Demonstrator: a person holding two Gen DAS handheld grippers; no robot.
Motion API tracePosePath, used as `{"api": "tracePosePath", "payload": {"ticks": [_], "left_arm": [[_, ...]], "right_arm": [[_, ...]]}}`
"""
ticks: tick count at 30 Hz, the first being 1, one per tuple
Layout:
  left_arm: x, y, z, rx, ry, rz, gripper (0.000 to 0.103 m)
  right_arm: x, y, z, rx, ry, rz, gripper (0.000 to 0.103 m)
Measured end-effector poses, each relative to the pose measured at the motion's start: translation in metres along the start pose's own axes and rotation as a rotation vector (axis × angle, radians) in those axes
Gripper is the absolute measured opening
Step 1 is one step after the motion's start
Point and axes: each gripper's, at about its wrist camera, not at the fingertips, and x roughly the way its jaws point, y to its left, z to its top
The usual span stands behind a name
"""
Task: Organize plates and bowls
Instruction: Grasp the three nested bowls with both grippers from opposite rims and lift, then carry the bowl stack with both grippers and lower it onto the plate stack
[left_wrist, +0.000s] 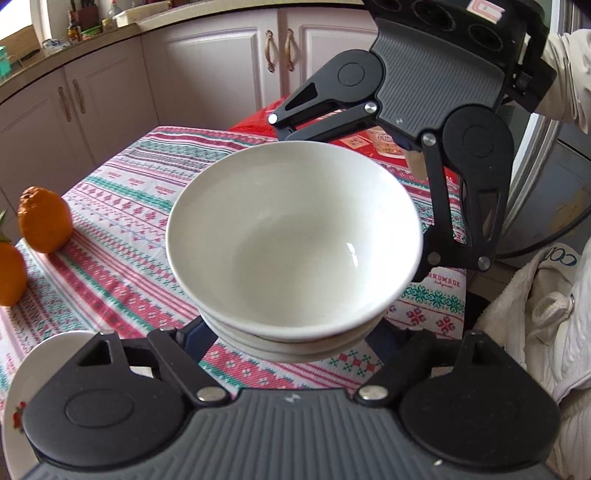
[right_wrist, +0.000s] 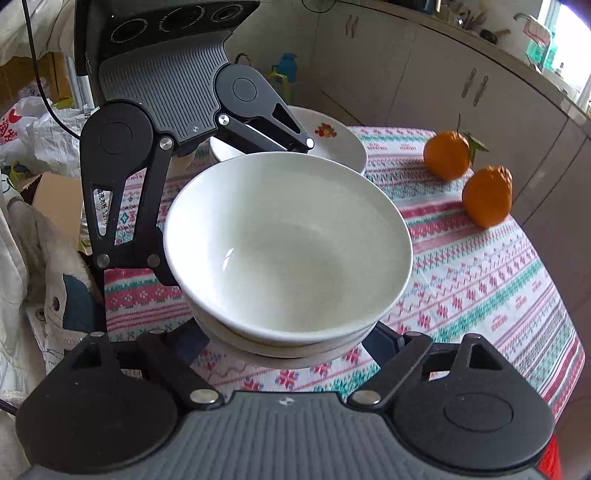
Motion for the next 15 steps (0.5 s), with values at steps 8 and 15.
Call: {"api": "tracePosePath", "payload": {"ticks": [8,15], "left_arm": [[-0.033,0.015,-0.011,-0.044,-0.016,0.089,0.084],[-0.064,0.037,-0.030,-0.097,-0.016,0.186,0.084]], "right_arm": [[0.009,0.001,0.043,-0.094,-0.028,0.010,0.091],[0.030,-0.003,0.088,-0.189,-0.061,0.040,0.091]]}}
